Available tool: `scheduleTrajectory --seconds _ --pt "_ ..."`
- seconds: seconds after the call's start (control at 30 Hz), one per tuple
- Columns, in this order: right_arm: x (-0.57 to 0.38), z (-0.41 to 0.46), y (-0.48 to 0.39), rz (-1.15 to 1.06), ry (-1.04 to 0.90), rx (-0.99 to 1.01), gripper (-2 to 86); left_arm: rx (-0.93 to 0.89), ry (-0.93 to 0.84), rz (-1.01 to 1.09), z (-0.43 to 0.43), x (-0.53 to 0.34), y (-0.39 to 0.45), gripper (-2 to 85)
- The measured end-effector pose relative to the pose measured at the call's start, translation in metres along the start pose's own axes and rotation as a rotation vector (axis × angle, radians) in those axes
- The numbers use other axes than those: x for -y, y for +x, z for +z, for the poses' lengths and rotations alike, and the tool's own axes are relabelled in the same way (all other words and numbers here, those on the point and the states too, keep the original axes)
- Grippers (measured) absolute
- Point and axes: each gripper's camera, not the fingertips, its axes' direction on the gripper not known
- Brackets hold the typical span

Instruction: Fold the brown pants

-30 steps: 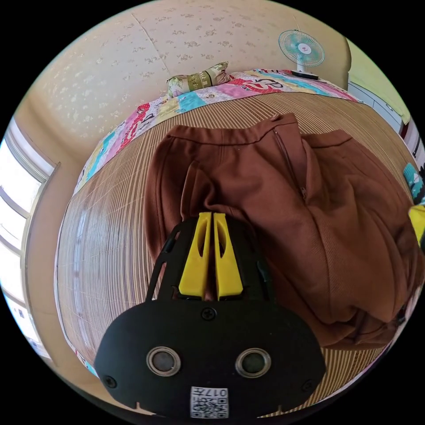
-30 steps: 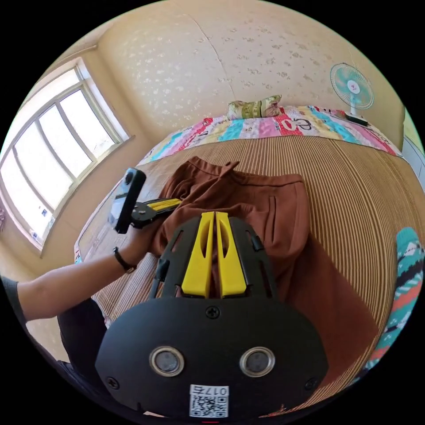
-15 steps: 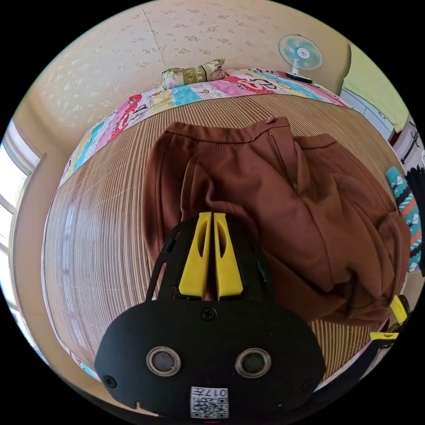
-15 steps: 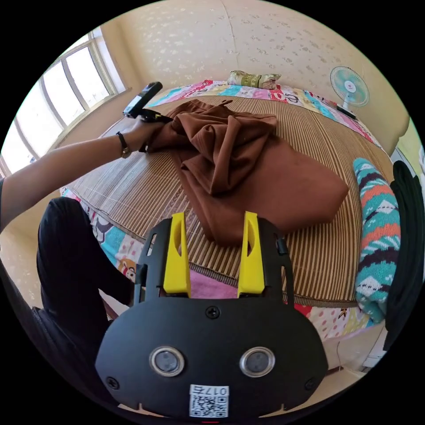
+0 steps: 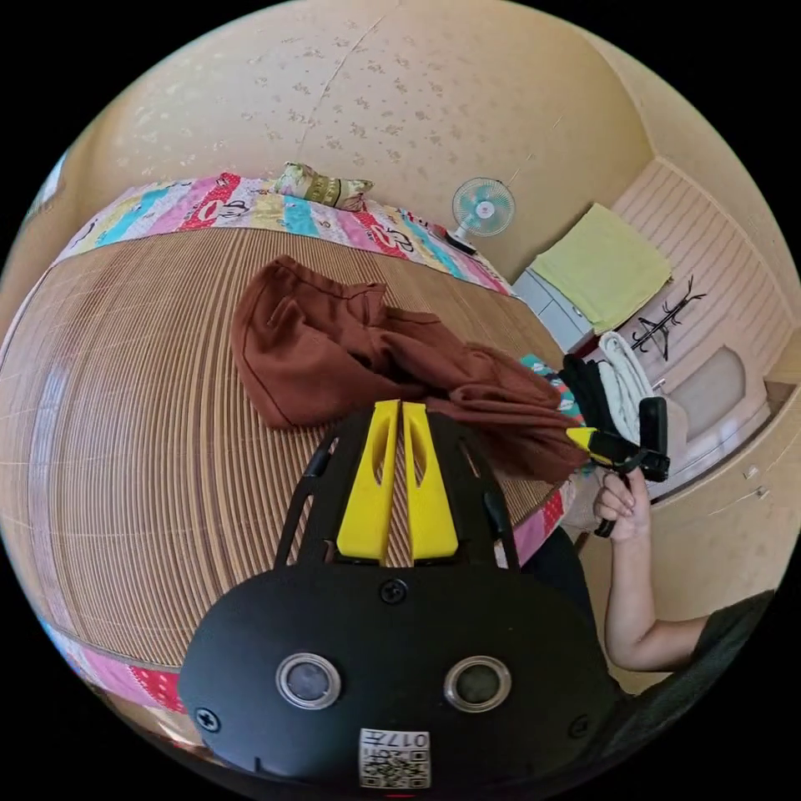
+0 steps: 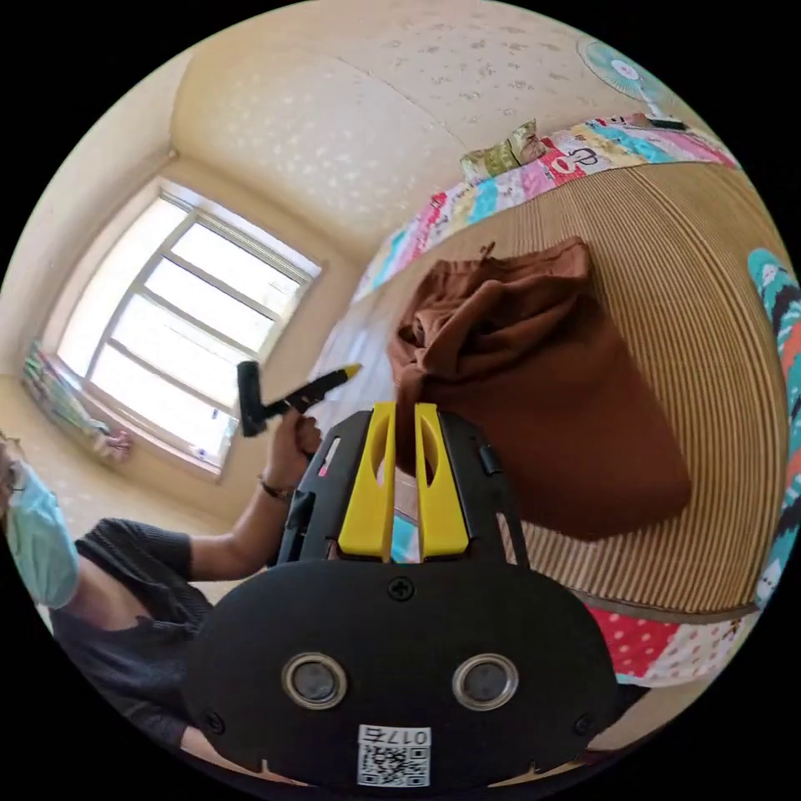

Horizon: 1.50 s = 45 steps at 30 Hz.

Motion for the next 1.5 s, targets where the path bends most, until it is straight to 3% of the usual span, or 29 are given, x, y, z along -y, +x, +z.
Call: scheduleTrajectory --seconds 0.13,0.27,0.47,0.6,0.73,0.93,1.03,1.13,1.2,1.37,1.5 --pt "-0.016 -0.033 0.001 -0.043 0.095 0.387 2.3 -0.262 0.115 -0.139 -0.036 -0.046 -0.048 5.3" --pt "-0.043 -0.028 0.034 0.087 0.013 0.346 2.3 -0.564 0.089 -0.344 -0.025 -0.072 -0.115 12.5" --pt "-0.086 -0.022 0.086 0.255 -0.005 0.504 2.8 -0.486 -0.29 -0.317 0.024 -0.045 -0.111 15.8" --pt "-0.087 -0.024 0.085 0.253 -0.048 0.49 3.9 -0.478 -0.318 -0.314 0.029 -0.044 -0.11 10.7" --pt "-0.075 -0.04 0.079 0.221 -0.094 0.448 5.7 -0.578 -0.274 -0.323 0.015 -0.043 -0.121 0.4" --pt "-0.073 -0.061 0.087 0.242 -0.061 0.497 7.7 -0.579 -0.211 -0.312 -0.007 -0.035 -0.125 0.3" --pt "-0.075 -0.066 0.092 0.265 -0.045 0.532 7.5 -0.583 -0.153 -0.272 -0.02 -0.031 -0.12 5.5" --pt "-0.074 -0.07 0.091 0.264 -0.063 0.488 6.3 -0.468 -0.256 -0.233 -0.014 -0.025 -0.11 9.4" --pt "-0.073 -0.075 0.089 0.255 -0.059 0.483 6.0 -0.498 -0.284 -0.214 -0.007 -0.024 -0.102 9.3" --pt "-0.071 -0.078 0.091 0.264 -0.07 0.531 5.2 -0.74 -0.297 -0.219 0.011 -0.027 -0.096 -0.5" --pt "-0.073 -0.089 0.096 0.263 -0.051 0.563 3.8 -0.724 -0.312 -0.214 0.006 -0.026 -0.096 -0.9"
